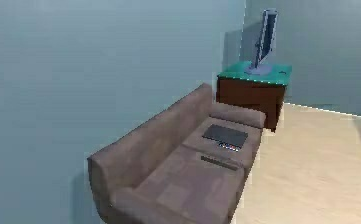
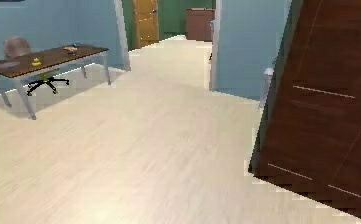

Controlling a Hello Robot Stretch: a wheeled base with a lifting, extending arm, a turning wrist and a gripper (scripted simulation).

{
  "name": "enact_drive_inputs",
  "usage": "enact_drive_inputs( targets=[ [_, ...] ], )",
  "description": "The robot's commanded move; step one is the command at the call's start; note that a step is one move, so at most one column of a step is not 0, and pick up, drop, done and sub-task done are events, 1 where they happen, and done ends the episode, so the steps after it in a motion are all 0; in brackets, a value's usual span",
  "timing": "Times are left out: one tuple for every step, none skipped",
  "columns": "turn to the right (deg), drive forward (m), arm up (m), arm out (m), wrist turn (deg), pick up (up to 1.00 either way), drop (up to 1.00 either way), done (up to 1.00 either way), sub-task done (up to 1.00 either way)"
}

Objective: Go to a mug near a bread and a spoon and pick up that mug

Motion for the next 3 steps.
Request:
enact_drive_inputs(
  targets=[
    [45.0, 0.0, 0.0, 0.0, 0.0, 0.0, 0.0, 0.0, 0.0],
    [45.0, 0.0, 0.0, 0.0, 0.0, 0.0, 0.0, 0.0, 0.0],
    [30.0, 0.0, 0.0, 0.0, 0.0, 0.0, 0.0, 0.0, 0.0]
  ],
)
